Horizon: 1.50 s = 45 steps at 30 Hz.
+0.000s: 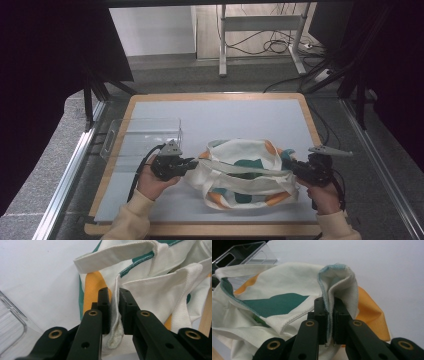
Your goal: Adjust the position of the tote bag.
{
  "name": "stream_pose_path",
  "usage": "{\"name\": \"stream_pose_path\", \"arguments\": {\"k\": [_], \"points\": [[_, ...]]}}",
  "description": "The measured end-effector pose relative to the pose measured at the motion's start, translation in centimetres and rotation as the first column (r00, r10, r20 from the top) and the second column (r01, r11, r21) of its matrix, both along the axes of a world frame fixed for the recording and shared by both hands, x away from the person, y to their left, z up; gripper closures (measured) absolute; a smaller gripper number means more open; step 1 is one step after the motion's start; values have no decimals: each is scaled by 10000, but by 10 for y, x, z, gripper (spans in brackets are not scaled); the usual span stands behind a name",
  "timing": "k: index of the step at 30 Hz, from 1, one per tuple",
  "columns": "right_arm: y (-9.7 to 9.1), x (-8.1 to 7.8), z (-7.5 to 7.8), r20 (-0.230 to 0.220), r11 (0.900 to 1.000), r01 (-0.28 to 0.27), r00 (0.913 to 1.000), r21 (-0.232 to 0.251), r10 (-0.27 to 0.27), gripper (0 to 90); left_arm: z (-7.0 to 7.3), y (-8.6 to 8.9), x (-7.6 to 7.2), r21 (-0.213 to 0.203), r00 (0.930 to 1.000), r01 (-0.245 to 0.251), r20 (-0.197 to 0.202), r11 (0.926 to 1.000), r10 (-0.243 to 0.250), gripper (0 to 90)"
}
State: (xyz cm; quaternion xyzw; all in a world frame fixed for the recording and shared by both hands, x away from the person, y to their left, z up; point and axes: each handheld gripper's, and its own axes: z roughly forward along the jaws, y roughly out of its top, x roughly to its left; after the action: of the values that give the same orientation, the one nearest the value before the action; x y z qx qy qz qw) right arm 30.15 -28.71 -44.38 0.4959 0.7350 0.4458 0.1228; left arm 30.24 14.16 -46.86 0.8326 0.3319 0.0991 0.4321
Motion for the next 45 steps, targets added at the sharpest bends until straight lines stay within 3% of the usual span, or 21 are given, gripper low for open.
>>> {"name": "stream_pose_path", "arguments": {"k": [8, 10, 11, 16, 22, 27, 30, 33, 38, 45], "points": [[-1, 3, -7, -48, 9998, 165, 9999, -110, -166, 799, -3, 0, 0, 2, 9999, 66, -96, 10000, -66, 793], [-3, 2, -6, 140, 9995, 302, 9994, -114, -301, 707, -1, 3, -1, -91, 9999, 142, -35, 9999, -142, 759], [-3, 2, -6, 140, 9995, 302, 9994, -114, -301, 707, 0, 5, -3, -170, 9999, 158, -10, 9997, -159, 759], [-6, 2, -2, 302, 9989, 431, 9986, 160, -436, 499, 14, 15, -11, -745, 9993, 204, 316, 9970, -181, 577], [-5, 0, 7, 170, 9974, 719, 9973, 55, -720, 331, 23, 14, -18, -624, 9979, 141, 634, 9980, -101, 458], [-13, -2, 17, 417, 9912, 1320, 9904, 37, -1321, 257, 22, 15, -16, -496, 9982, 50, 599, 9988, -20, 395], [-17, -3, 23, 645, 9899, 1418, 9878, 75, -1419, 233, 22, 15, -17, -550, 9980, 51, 635, 9985, -16, 385], [-15, -5, 27, 923, 9941, 1081, 9898, 63, -1083, 227, 23, 15, -16, -658, 9977, -50, 667, 9978, 94, 375], [0, -5, 34, 1317, 9971, 527, 9903, -542, -452, 194, 23, 14, -14, -619, 9979, -67, 645, 9981, 107, 357], [18, -5, 43, 1746, 9986, -216, 9842, -493, 299, 195, 25, 13, -14, -643, 9973, -62, 730, 9979, 109, 357]]}}
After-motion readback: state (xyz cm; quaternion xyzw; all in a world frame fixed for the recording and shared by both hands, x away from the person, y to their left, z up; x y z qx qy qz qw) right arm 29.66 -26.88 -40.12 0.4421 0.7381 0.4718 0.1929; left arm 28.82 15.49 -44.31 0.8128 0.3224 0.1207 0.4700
